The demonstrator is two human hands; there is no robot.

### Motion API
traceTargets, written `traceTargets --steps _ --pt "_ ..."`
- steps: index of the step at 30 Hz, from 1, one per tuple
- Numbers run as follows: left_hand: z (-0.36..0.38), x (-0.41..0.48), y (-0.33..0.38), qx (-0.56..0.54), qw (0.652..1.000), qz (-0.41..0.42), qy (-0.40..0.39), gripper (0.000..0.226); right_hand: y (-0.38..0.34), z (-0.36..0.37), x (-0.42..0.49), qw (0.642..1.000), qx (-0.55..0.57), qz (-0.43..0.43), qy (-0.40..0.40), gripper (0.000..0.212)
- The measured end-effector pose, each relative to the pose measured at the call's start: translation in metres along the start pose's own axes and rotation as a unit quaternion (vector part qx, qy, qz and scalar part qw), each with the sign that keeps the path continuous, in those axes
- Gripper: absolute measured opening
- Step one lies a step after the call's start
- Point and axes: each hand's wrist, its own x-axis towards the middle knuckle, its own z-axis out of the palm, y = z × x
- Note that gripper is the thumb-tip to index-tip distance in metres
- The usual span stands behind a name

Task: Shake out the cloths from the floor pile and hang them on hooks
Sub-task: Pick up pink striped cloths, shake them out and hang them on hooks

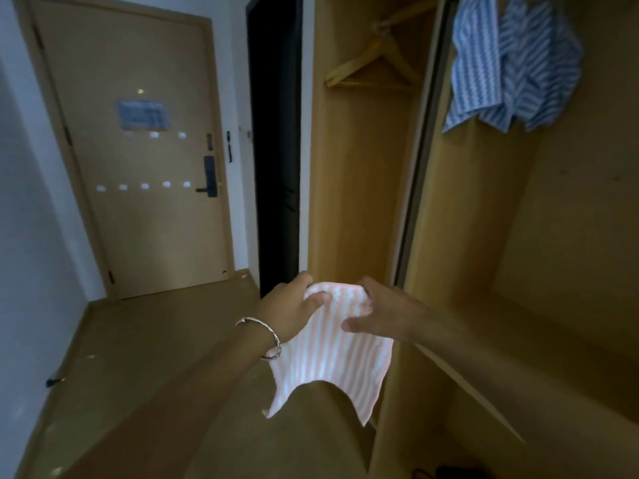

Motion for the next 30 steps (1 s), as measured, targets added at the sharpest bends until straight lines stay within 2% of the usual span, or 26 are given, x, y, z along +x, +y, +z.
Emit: traceTargets --steps 2,6,10,14,19,24,28,30 --pt "0.014 0.034 0.021 0.032 0.999 0.031 -0.007 0.03 0.028 -0.015 0.014 1.0 0.003 0.007 0.03 0.067" --pt "0.041 0.108 0.067 0.084 0.993 0.083 -0.017 0.032 0.09 -0.058 0.046 0.998 0.037 0.008 0.058 0.033" --pt "0.06 0.183 0.119 0.127 0.984 0.125 -0.028 0.028 0.142 -0.107 0.078 0.993 0.049 0.006 0.111 0.027" --pt "0.075 0.246 0.166 0.151 0.975 0.161 -0.007 0.029 0.181 -0.144 0.101 0.979 0.088 -0.005 0.184 0.035" --pt "0.085 0.318 0.215 0.171 0.964 0.202 0.019 0.028 0.22 -0.195 0.122 0.959 0.134 -0.055 0.244 0.027" --pt "0.072 0.38 0.273 0.178 0.935 0.3 0.066 0.028 0.246 -0.264 0.136 0.926 0.169 -0.078 0.33 0.039" --pt "0.049 0.416 0.327 0.174 0.911 0.367 0.073 0.028 0.268 -0.327 0.13 0.911 0.218 -0.071 0.341 0.014" --pt "0.039 0.43 0.355 0.166 0.903 0.389 0.072 0.029 0.28 -0.354 0.125 0.91 0.245 -0.047 0.331 0.011"
